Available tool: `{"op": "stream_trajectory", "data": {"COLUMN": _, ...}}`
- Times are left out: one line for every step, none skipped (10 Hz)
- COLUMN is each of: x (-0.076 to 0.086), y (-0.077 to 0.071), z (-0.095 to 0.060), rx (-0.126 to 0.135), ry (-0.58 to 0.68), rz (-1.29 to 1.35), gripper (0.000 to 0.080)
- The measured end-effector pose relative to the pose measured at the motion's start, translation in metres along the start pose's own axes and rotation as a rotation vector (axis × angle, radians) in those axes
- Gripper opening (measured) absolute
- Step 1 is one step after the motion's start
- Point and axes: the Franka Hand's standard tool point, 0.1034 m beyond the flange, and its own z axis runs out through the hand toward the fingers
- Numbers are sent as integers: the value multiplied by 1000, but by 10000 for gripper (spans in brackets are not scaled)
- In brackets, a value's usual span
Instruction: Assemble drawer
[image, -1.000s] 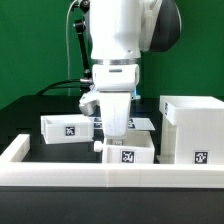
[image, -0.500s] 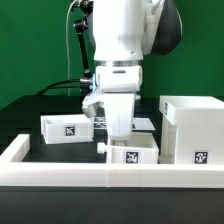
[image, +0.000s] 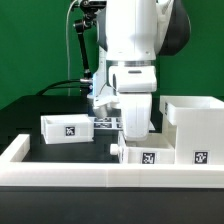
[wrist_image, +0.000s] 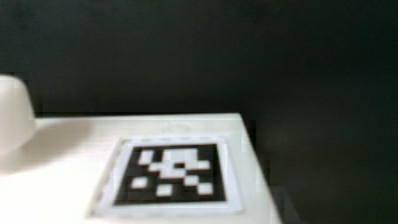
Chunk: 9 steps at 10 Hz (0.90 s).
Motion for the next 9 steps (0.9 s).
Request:
{"op": "stream_trajectory", "data": {"x": -1, "y": -1, "z": 0, "rx": 2, "ry": 0, "rz": 3, "gripper": 41}}
{"op": "stream_trajectory", "data": {"x": -2, "y": -1, "z": 1, "rx": 2, "ry": 0, "rz": 4, "gripper": 41}}
{"op": "stream_trajectory", "data": {"x": -2, "y": -1, "z": 1, "rx": 2, "ry": 0, "rz": 4, "gripper": 41}}
{"op": "stream_trajectory", "data": {"x": -1, "y": -1, "z": 1, "rx": 2, "ry": 0, "rz": 6, "gripper": 41}}
{"op": "stream_trajectory", "data": {"x": 3, "y": -1, "z": 1, "rx": 3, "ry": 0, "rz": 16, "gripper": 41}}
{"op": "stream_trajectory", "data": {"x": 2, "y": -2, "z": 1, "rx": 7, "ry": -1, "rz": 47, "gripper": 41}}
{"op": "stream_trajectory", "data": {"x": 3, "y": -2, "z": 1, "rx": 12, "ry": -1, "rz": 71, "gripper": 41}}
{"op": "stream_trajectory", "data": {"x": 6, "y": -2, "z": 1, "rx": 12, "ry": 1, "rz": 74, "gripper": 41}}
{"op": "stream_trajectory", "data": {"x": 8, "y": -2, "z": 1, "rx": 12, "ry": 2, "rz": 77, "gripper": 41}}
